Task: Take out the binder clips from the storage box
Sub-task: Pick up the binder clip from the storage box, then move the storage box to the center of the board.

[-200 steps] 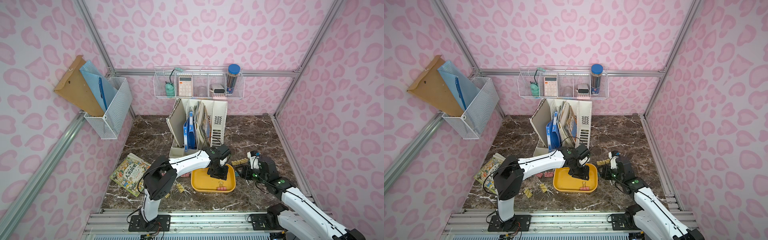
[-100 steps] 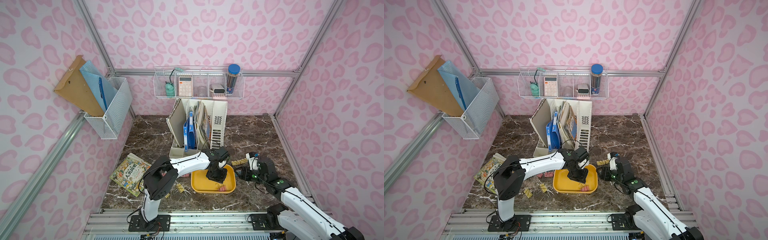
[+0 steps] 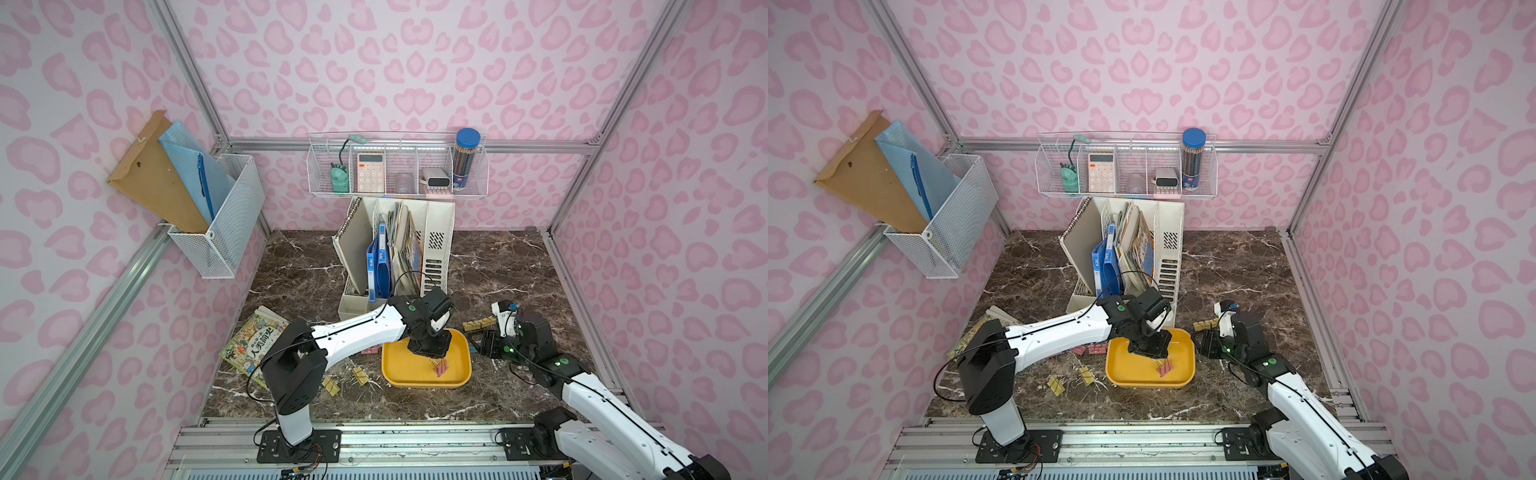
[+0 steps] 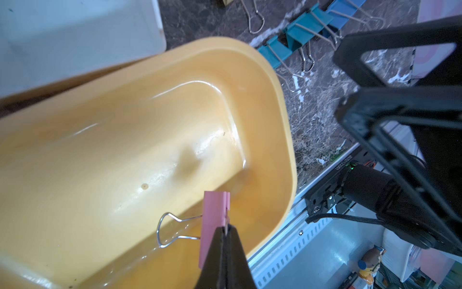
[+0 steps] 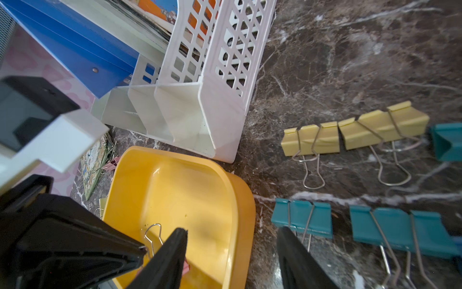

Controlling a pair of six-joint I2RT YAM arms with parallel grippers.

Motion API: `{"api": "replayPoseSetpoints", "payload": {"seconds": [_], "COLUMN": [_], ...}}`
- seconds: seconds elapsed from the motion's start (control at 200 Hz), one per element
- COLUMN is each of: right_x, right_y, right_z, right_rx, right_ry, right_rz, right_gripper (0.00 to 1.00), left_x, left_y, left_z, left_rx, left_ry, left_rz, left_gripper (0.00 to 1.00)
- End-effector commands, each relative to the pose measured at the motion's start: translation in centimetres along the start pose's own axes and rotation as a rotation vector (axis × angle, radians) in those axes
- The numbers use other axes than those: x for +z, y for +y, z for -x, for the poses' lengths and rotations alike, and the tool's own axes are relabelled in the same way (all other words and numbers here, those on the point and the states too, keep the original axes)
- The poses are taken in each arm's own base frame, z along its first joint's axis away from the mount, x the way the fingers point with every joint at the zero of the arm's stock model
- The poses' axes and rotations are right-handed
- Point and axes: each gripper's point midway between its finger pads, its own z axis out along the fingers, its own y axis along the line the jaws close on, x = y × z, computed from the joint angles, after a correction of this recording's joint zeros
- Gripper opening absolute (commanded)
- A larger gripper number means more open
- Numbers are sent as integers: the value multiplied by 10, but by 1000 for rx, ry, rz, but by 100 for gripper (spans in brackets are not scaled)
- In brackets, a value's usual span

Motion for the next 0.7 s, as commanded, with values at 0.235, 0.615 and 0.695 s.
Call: {"api": "replayPoseSetpoints", "payload": {"seconds": [0.235,0.615,0.695], "right_x": [-2,-5,-5], "right_y": [10,18,21], "right_z": [3,8,10], "right_rx": [27,38,43], "right_ry": [-6,-47,-56], "right_rz": [31,42,51], "right_gripper": [61,62,62], "left_x": [-70,-124,-124], "left_y": [5,59,70], "left_z": [11,-46,-60], "left_rx": [-111,-248,-248], "left_ry": [-353,-529,-503], "left_rz": [-56,-40,-9], "left_gripper": [0,0,0]}}
